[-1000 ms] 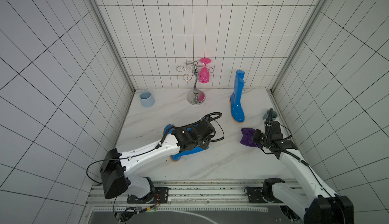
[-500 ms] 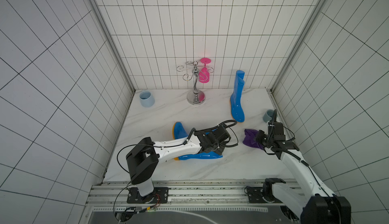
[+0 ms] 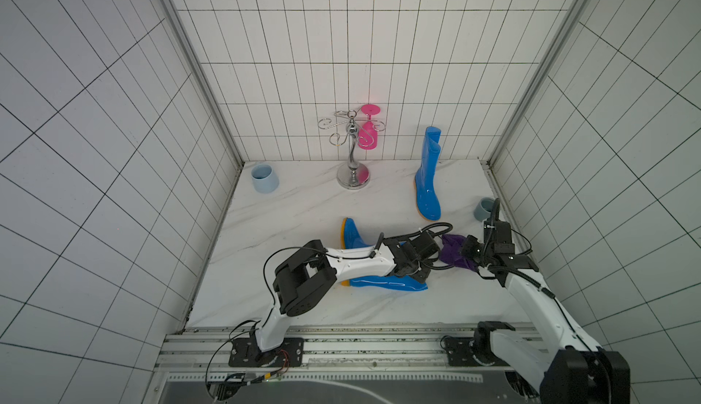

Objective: Wipe the rubber boots with a cloth
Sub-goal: Adjust the rubber boot at the center of the board.

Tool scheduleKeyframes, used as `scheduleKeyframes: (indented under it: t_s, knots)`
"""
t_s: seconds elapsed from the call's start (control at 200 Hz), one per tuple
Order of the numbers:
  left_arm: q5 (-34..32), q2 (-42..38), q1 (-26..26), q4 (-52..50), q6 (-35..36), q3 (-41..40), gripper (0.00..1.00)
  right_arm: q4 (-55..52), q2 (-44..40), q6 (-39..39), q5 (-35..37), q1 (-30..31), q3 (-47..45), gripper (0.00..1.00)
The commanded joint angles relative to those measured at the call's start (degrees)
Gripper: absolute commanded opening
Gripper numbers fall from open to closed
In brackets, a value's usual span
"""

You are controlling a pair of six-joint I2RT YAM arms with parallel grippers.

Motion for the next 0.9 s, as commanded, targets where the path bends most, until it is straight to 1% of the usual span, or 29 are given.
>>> scheduleKeyframes:
  t_s: [0.0, 0.12, 0.205, 0.26, 0.34, 0.425, 0.51, 0.57, 0.645, 0.69, 0.745, 0.86, 0.9]
  knots:
    - [-0.7, 2.4, 0.0, 1.4, 0.6, 3.4, 0.0, 1.0, 0.1, -0.4, 0.2, -0.7, -2.8, 0.0]
    - [-1.1, 3.9, 0.3, 0.2, 0.4, 5.0, 0.0, 1.1, 0.3, -0.5, 0.1, -1.0, -2.8, 0.0]
    - [-2.2, 3.6, 0.5, -0.8, 0.5, 5.8, 0.14, 1.1, 0.3, -0.5, 0.2, -1.1, -2.7, 0.0]
    - [-2.8, 3.4, 0.7, -1.9, 0.7, 6.6, 0.19, 1.1, 0.1, -0.5, 0.1, -1.1, -2.8, 0.0]
    - [-3.7, 2.8, 1.2, -4.0, 1.1, 8.2, 0.22, 1.1, -0.1, -0.4, 0.2, -1.2, -2.8, 0.0]
    - [-5.2, 1.3, 1.9, -5.6, 1.4, 9.0, 0.29, 1.1, -0.2, -0.4, 0.2, -1.2, -2.8, 0.0]
    - [-6.0, -1.4, 3.2, -7.7, 2.1, 9.4, 0.3, 1.1, -0.4, -0.5, 0.2, -1.3, -2.8, 0.0]
    - [-7.5, -4.8, 4.6, -9.0, 2.8, 8.4, 0.3, 1.2, -0.5, -0.4, 0.2, -1.3, -2.9, 0.0]
    - [-8.6, -11.4, 7.8, -9.0, 3.4, 3.7, 0.32, 1.2, -0.4, -0.5, 0.1, -1.3, -2.8, 0.0]
    - [-7.4, -16.3, 10.8, -8.0, 3.6, -1.1, 0.33, 1.3, -0.3, -0.7, -0.1, -1.3, -2.7, 0.0]
    - [-3.7, -22.8, 15.5, -5.9, 3.8, -8.2, 0.35, 1.3, -0.3, -0.8, -0.2, -1.3, -2.8, 0.0]
    - [6.9, -35.7, 26.9, -0.8, 4.1, -22.8, 0.4, 1.5, -0.1, -0.9, -0.4, -1.3, -2.7, 0.0]
    - [8.6, -39.4, 30.0, 0.5, 4.3, -27.0, 0.41, 1.5, -0.1, -0.9, -0.4, -1.4, -2.8, 0.0]
